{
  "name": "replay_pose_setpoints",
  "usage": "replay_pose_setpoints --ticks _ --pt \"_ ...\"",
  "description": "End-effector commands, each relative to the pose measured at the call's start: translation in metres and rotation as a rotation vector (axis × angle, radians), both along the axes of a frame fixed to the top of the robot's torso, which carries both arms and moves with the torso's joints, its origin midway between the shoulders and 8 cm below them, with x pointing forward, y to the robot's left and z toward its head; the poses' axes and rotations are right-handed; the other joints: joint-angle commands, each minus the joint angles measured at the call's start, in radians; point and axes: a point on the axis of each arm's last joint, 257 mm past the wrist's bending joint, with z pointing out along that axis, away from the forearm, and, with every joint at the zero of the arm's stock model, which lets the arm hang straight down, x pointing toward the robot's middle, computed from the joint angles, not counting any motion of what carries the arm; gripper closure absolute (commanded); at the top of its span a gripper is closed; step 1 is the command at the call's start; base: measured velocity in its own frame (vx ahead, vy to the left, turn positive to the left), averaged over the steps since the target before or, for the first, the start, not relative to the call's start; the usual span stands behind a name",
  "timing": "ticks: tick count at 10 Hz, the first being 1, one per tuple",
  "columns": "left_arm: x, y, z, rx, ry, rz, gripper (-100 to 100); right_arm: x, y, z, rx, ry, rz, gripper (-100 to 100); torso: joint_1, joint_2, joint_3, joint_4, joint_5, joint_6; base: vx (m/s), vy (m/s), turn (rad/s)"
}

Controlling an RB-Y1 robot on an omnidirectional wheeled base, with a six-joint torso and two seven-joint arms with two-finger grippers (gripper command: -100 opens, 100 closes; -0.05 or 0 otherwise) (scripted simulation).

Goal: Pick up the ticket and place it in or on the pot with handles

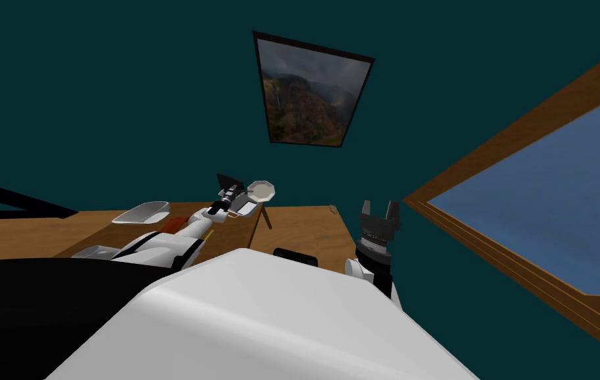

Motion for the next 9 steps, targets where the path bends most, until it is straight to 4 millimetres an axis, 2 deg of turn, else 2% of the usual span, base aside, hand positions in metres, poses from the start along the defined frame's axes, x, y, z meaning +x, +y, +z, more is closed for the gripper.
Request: replay_pose_setpoints --ticks 1,3,4,5,9 --pt "0.003 0.009 0.010 -0.001 0.002 0.009 -100 0.000 0.000 0.000 0.000 0.000 0.000 0 0.000 0.000 0.000 0.000 0.000 0.000 -0.051 -0.023 -0.065" --pt "0.008 0.022 0.026 0.001 0.006 0.024 -100 0.000 0.000 0.000 0.000 0.000 0.000 0 0.000 0.000 0.000 0.000 0.000 0.000 -0.049 -0.035 -0.065" --pt "0.008 0.015 0.020 0.002 0.003 0.017 -100 0.000 0.000 0.000 0.000 0.000 0.000 0 -0.001 0.000 0.000 0.000 0.000 0.000 -0.026 -0.017 -0.019" --pt "0.008 0.016 0.021 0.000 0.005 0.019 0 0.000 0.000 0.000 0.000 0.000 0.000 0 0.000 -0.001 -0.001 0.000 0.000 -0.001 0.000 0.000 0.000" --pt "0.008 0.015 0.021 0.000 0.005 0.019 0 0.000 0.000 0.000 0.000 0.000 0.000 0 0.002 -0.003 -0.002 -0.001 0.001 0.000 0.000 0.000 0.000"
